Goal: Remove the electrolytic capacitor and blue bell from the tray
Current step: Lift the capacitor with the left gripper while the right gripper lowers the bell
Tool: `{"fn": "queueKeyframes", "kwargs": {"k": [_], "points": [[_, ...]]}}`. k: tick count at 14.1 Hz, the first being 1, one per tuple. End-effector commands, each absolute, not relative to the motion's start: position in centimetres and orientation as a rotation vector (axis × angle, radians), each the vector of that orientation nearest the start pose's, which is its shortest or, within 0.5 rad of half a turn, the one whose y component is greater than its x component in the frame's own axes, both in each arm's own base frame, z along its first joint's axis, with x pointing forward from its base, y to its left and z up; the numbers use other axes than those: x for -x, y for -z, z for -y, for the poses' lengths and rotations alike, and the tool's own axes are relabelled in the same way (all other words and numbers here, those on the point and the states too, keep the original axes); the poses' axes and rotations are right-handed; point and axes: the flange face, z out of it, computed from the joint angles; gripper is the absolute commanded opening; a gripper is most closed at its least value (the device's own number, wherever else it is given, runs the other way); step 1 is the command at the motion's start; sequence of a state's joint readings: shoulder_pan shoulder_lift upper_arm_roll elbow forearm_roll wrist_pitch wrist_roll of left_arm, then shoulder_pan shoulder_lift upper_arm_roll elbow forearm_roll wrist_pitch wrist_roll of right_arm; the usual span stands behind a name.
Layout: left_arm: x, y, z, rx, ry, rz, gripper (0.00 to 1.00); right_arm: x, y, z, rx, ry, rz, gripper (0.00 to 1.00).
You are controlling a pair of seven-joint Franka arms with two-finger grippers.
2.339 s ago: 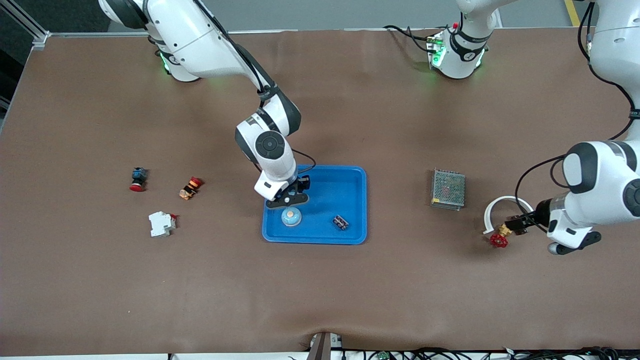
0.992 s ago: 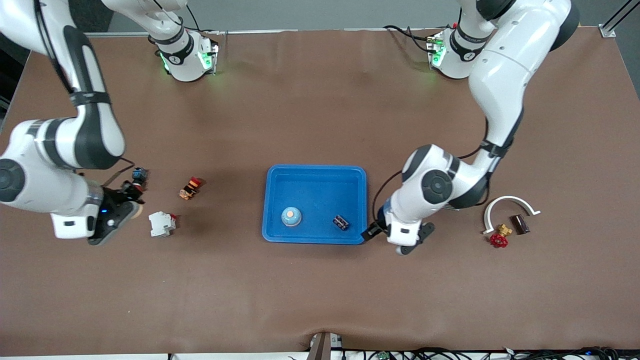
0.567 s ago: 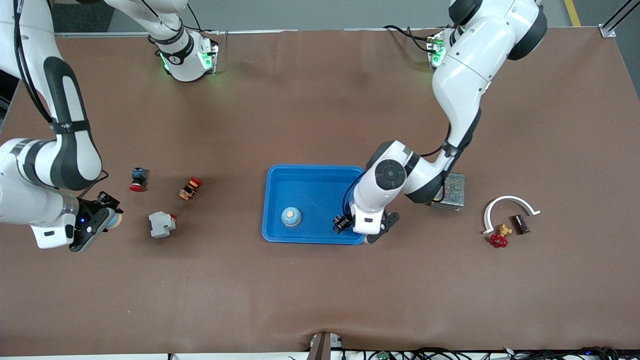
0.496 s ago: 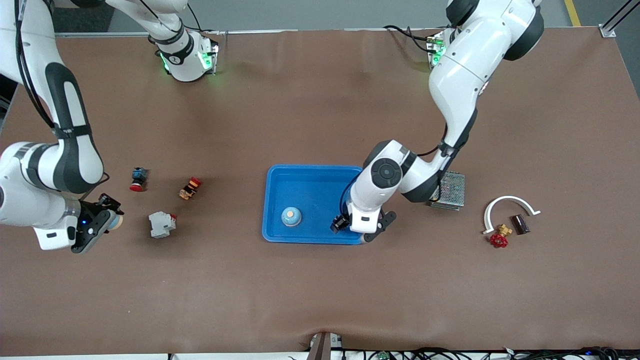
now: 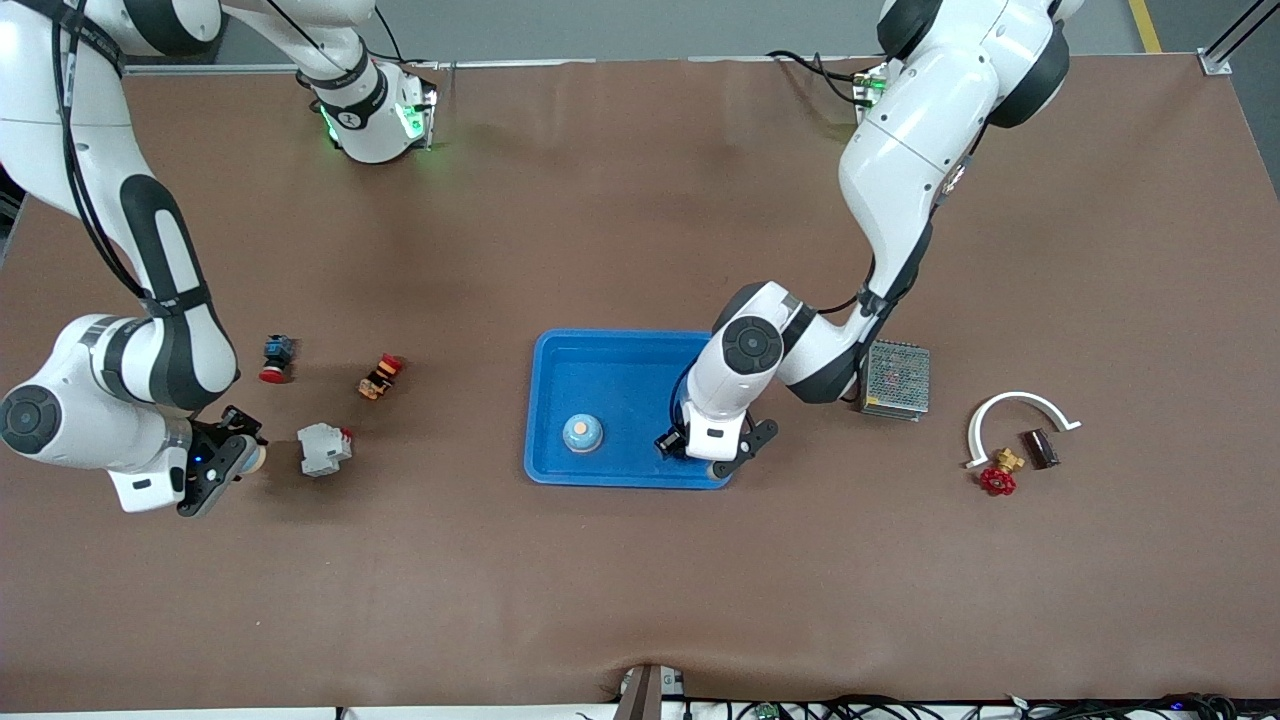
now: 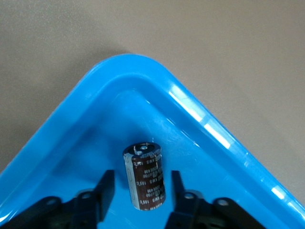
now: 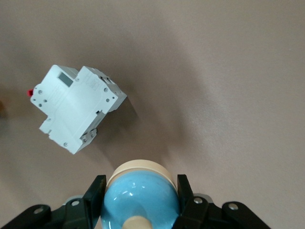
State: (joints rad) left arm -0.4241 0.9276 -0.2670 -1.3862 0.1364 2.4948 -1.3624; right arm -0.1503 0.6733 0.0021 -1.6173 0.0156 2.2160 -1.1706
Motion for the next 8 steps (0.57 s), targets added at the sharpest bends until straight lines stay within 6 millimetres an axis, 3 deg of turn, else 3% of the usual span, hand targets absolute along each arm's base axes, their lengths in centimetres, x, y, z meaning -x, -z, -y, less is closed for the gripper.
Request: {"fn": "queueKeyframes", "kwargs": {"k": [1,2,6,8], "points": [[-61.0,-19.3,44.7,3.186,0.083,1.155,0.09,-68.1,-21.6,10.6,2.678,-0.036,1.507,0.48],[-61.2,-20.0,44.7,3.188,0.093,1.153,0.00,-68.1,-20.8,10.7,2.673,-0.024,1.522,0.48],[-61.8,-24.5,43.4,3.134,0.083,1.139,0.00,-68.2,-19.6,10.9,2.644,0.025,1.563,0.48],[-62.3,-28.2,41.6,3.086,0.069,1.130,0.00,-68.3,-18.7,10.9,2.650,0.037,1.567,0.49]]}}
